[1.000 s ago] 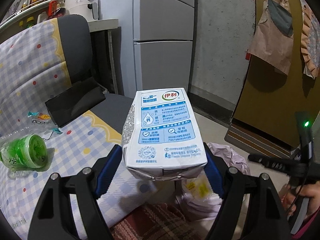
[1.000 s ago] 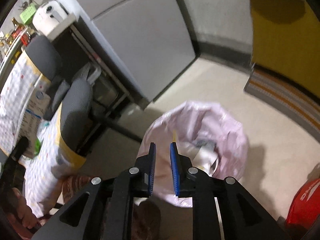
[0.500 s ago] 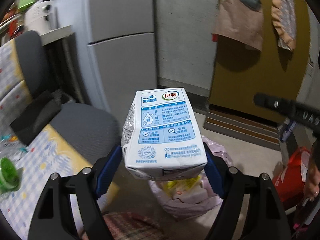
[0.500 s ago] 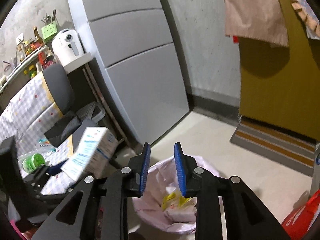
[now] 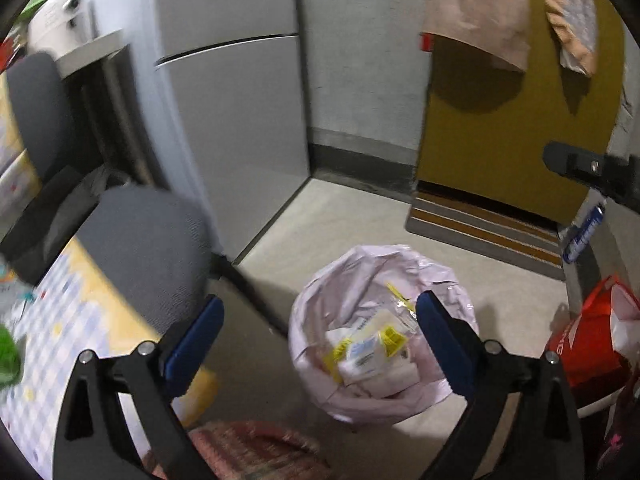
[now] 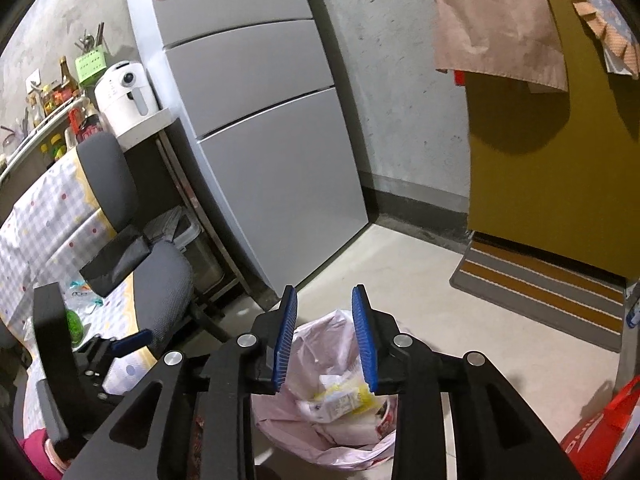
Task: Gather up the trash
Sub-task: 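Lower the milk carton into the pink bin and open the left gripper, then return to the chair and grasp the clear plastic clamshell with the left gripper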
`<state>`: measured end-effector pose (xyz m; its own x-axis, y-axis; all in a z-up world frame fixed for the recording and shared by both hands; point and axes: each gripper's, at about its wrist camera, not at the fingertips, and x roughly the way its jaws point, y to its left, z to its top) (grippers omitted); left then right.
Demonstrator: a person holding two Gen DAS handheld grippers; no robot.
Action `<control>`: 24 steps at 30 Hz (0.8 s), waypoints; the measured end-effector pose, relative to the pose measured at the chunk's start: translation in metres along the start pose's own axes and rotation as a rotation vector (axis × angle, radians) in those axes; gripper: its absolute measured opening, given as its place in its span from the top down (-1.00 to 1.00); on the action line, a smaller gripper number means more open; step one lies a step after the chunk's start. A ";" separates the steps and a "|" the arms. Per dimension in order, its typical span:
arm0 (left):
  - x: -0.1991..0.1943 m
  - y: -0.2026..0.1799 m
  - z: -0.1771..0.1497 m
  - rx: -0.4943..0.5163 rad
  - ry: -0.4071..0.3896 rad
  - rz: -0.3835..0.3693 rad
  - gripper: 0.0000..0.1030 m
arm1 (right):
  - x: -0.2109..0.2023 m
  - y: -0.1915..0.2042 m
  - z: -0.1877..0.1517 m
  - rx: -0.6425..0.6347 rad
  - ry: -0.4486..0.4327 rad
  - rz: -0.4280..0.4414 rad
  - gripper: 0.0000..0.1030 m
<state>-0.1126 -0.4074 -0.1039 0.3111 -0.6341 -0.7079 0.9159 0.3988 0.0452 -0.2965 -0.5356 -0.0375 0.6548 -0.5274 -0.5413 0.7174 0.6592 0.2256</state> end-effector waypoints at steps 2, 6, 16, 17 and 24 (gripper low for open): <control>-0.011 0.018 -0.005 -0.035 -0.014 0.040 -0.83 | 0.003 0.006 -0.001 -0.009 0.009 0.011 0.40; -0.039 0.055 -0.017 -0.122 -0.036 0.115 -0.82 | 0.009 0.027 -0.001 -0.031 0.033 0.060 0.39; -0.113 0.139 -0.056 -0.296 -0.077 0.347 -0.83 | 0.027 0.138 -0.001 -0.194 0.100 0.256 0.39; -0.119 0.148 -0.061 -0.318 -0.075 0.380 -0.82 | 0.030 0.151 -0.002 -0.216 0.109 0.275 0.39; -0.154 0.220 -0.096 -0.517 -0.061 0.533 -0.82 | 0.045 0.235 -0.012 -0.353 0.168 0.395 0.34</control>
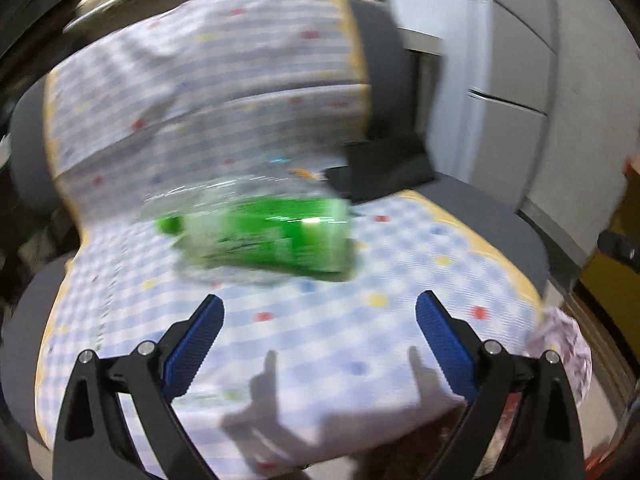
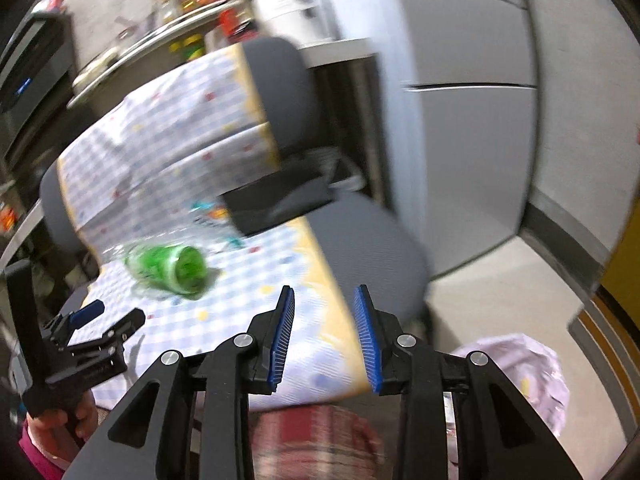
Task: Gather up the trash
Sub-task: 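Return to the chair and grasp the clear plastic clamshell with the left gripper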
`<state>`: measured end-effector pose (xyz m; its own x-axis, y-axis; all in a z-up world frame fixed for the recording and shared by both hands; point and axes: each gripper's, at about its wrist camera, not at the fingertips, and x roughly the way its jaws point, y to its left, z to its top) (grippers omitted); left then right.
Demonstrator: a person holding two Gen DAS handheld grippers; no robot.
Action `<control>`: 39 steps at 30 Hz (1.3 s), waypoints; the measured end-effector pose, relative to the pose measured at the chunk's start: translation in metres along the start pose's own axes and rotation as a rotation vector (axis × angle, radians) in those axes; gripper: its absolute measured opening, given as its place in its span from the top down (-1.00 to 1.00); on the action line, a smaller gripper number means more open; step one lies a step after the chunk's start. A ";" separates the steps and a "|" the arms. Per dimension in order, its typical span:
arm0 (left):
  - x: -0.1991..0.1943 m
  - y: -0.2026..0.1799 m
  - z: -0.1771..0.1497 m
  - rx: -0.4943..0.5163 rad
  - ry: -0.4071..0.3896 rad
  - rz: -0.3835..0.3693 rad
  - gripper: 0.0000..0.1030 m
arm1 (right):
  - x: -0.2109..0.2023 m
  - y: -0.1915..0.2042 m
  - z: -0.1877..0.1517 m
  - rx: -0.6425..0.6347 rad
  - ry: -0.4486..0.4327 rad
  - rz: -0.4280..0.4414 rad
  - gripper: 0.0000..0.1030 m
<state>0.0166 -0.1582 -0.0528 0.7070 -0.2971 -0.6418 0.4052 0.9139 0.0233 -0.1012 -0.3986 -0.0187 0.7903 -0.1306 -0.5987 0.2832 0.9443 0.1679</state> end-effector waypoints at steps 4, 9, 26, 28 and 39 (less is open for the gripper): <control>-0.007 0.047 0.000 -0.057 -0.019 0.085 -0.82 | 0.026 0.037 0.007 -0.064 0.035 0.060 0.25; -0.009 0.074 0.015 0.028 -0.091 0.166 -0.82 | 0.047 0.073 0.016 -0.107 0.053 0.124 0.19; 0.066 0.038 0.049 0.578 -0.064 0.173 -0.81 | 0.075 0.073 0.028 -0.089 0.078 0.081 0.16; 0.069 0.032 0.052 0.614 -0.069 0.163 -0.66 | 0.077 0.074 0.028 -0.090 0.081 0.081 0.16; 0.056 0.082 0.081 0.214 -0.084 0.129 0.46 | 0.076 0.076 0.026 -0.093 0.079 0.088 0.16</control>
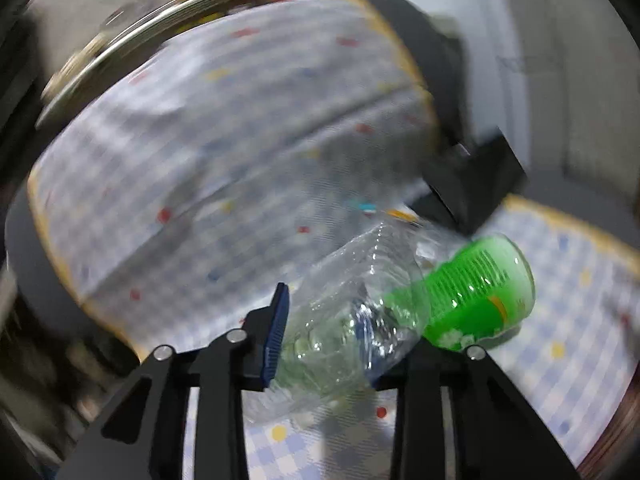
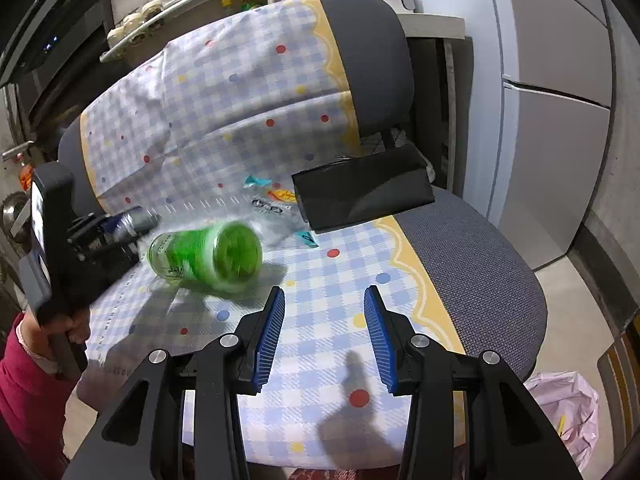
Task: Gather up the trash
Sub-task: 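Return to the chair and grasp the clear plastic clamshell with the left gripper, then grasp the green tea bottle with the right gripper while the left holds the clamshell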
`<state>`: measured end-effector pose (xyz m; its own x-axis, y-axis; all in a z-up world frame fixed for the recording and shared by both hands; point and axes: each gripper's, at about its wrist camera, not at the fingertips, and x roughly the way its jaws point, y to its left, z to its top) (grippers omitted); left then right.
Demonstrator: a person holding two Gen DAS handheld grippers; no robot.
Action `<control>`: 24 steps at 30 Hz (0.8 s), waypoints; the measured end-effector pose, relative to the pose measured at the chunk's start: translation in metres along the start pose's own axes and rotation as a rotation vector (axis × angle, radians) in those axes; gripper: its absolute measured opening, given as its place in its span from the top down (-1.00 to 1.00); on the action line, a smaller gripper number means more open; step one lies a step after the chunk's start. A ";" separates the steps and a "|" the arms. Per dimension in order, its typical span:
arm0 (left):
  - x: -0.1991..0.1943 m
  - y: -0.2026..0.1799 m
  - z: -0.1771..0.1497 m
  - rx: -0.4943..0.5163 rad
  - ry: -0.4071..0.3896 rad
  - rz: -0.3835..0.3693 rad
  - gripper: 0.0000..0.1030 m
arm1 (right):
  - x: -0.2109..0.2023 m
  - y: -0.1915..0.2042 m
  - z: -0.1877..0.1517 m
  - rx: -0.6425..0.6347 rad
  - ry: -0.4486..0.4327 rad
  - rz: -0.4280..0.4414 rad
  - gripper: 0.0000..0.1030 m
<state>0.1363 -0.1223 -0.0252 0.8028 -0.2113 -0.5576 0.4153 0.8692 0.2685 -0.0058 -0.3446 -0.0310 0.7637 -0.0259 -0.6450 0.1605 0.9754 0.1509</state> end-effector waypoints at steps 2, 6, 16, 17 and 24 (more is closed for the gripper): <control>-0.005 0.026 0.000 -0.152 -0.003 -0.016 0.53 | 0.000 0.002 -0.001 -0.001 0.001 0.009 0.16; -0.028 0.076 -0.009 -0.438 -0.019 -0.037 0.61 | 0.000 0.008 -0.002 -0.007 0.006 0.035 0.16; -0.086 0.103 -0.049 -0.528 -0.066 0.131 0.72 | 0.043 0.042 0.018 -0.092 0.033 0.144 -0.18; -0.087 0.105 -0.053 -0.536 -0.058 0.134 0.72 | 0.051 0.046 0.021 -0.110 0.028 0.153 -0.25; -0.090 0.120 -0.075 -0.582 -0.030 0.142 0.72 | 0.109 0.049 0.043 -0.087 0.060 0.247 -0.29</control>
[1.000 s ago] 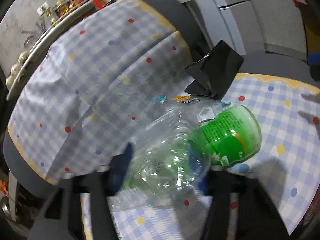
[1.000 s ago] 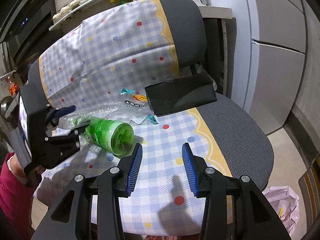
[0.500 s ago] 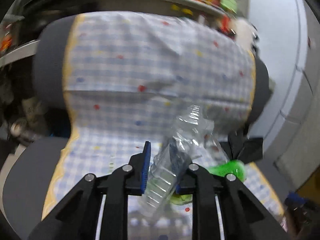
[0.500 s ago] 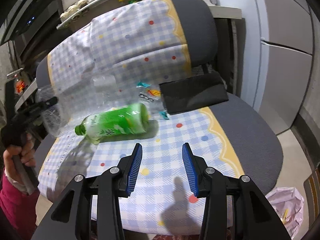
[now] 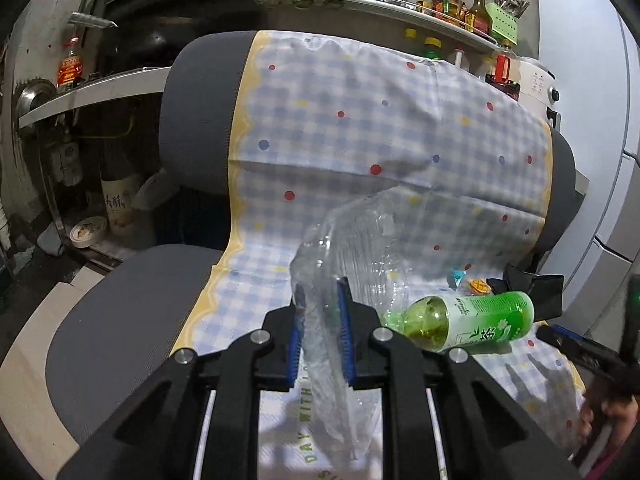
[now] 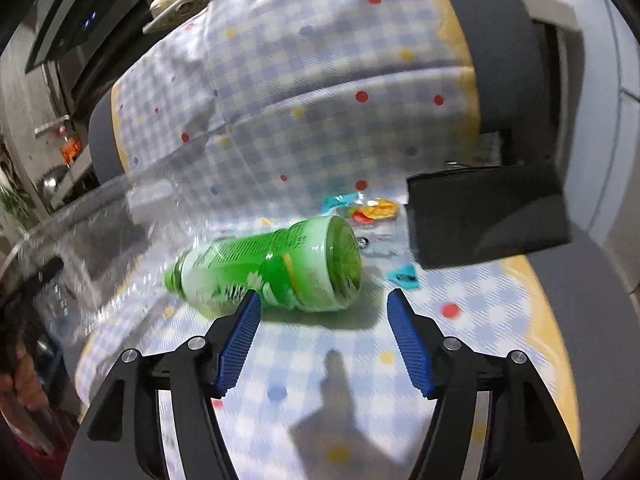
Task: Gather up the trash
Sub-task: 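Grasp the green tea bottle with the right gripper while the left holds the clamshell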
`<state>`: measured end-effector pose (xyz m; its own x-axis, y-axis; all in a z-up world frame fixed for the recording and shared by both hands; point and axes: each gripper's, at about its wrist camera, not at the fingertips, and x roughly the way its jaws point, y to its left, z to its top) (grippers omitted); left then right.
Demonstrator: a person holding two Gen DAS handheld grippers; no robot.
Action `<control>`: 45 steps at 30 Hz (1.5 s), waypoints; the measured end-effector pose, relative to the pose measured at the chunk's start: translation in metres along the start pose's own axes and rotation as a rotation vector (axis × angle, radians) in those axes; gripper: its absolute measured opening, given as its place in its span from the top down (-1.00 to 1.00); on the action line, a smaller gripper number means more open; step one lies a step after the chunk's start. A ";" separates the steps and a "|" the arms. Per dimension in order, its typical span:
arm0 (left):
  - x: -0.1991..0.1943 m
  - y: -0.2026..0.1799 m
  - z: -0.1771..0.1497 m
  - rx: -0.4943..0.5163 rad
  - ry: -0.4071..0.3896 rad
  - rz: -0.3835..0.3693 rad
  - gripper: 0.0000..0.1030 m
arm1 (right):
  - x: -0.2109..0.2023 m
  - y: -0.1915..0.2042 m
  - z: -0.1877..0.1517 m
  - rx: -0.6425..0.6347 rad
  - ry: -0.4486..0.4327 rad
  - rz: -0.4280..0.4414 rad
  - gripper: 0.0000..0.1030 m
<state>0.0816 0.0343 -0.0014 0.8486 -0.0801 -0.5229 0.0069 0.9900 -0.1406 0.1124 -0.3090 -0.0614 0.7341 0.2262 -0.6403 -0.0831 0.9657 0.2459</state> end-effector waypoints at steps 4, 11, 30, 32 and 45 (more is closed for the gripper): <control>0.001 -0.003 0.004 0.011 -0.009 -0.028 0.72 | 0.018 0.002 0.010 -0.054 0.002 0.040 -0.29; 0.000 -0.015 0.016 0.021 -0.052 -0.043 0.72 | 0.028 0.015 0.004 -0.101 0.079 0.083 -0.01; -0.037 0.041 -0.010 -0.069 -0.058 0.041 0.73 | -0.050 0.122 -0.047 -0.326 0.124 0.218 -0.16; -0.033 0.040 -0.015 -0.079 -0.040 0.019 0.73 | -0.050 0.125 -0.030 -0.318 0.065 0.155 -0.23; 0.006 0.004 -0.061 0.168 0.226 -0.107 0.68 | 0.048 0.127 0.019 -0.208 0.243 0.013 -0.22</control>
<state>0.0541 0.0307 -0.0568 0.6994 -0.1904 -0.6889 0.1934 0.9783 -0.0740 0.1501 -0.1780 -0.0474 0.5516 0.2387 -0.7992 -0.2460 0.9621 0.1175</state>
